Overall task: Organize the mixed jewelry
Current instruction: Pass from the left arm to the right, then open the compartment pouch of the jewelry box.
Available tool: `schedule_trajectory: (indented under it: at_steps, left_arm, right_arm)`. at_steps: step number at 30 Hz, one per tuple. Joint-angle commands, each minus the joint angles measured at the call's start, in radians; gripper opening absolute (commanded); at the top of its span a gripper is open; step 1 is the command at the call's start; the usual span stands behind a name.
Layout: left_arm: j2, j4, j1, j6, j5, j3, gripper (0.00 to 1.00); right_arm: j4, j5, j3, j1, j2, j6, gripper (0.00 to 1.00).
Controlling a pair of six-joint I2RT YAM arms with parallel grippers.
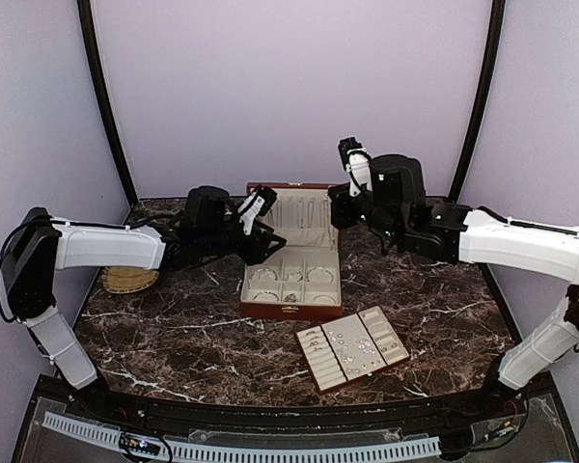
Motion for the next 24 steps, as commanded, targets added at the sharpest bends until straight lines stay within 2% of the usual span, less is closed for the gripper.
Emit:
schedule_trajectory:
  at_steps: [1, 7, 17, 24]
  left_arm:
    - [0.067, 0.132, 0.003, 0.185, -0.057, 0.093, 0.47]
    - [0.244, 0.158, 0.000, 0.281, 0.023, 0.255, 0.46]
    - [0.437, 0.136, -0.032, 0.427, -0.051, 0.435, 0.31]
    - [0.511, 0.134, -0.056, 0.494, -0.099, 0.483, 0.28]
  right_arm:
    - [-0.070, 0.034, 0.061, -0.058, 0.013, -0.011, 0.00]
    - [-0.079, 0.022, 0.078, -0.113, -0.002, -0.010, 0.00]
    - [-0.076, -0.004, 0.077, -0.159, -0.006, -0.002, 0.00]
    - [-0.069, -0.022, 0.057, -0.167, -0.005, 0.015, 0.00]
